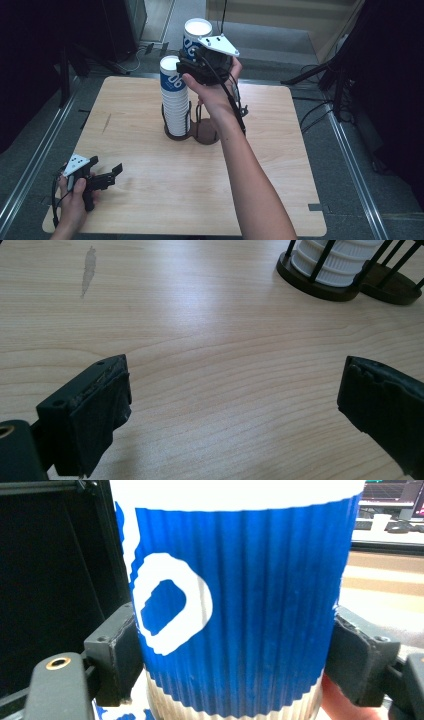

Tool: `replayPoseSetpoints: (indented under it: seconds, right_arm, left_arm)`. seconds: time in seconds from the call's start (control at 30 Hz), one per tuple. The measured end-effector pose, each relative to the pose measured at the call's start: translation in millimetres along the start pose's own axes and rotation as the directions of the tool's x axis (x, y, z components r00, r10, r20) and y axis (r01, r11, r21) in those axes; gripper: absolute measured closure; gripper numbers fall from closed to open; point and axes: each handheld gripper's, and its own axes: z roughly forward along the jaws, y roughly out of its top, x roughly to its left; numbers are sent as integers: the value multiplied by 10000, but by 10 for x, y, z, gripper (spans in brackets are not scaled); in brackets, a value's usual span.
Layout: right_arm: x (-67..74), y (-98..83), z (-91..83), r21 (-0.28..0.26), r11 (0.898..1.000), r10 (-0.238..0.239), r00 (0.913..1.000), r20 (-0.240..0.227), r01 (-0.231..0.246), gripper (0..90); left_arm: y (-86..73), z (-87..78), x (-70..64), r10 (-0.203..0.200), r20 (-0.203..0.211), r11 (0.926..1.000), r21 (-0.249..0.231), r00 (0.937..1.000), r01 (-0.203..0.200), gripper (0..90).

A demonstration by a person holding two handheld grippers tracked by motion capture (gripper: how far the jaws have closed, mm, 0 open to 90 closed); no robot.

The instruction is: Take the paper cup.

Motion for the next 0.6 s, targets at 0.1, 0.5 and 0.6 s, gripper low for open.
replayPoseSetpoints:
  seconds: [0.1, 0.5, 0.6]
  right_arm:
    - [-29, -45, -27, 54, 10000, 17, 10000, 41, -18, 193]
    - [-160, -200, -112, 238, 9997, 1, 9999, 112, -4, 193]
    - [-197, -234, -130, 254, 9997, -9, 9999, 151, 5, 193]
  left_arm:
    - [0, -1, 1, -7, 16, 10000, -7, 10000, 7, 15]
    - [0, 2, 1, 31, -22, 10000, 5, 10000, -31, 15]
    - [0, 2, 0, 47, -34, 10000, 9, 10000, -47, 15]
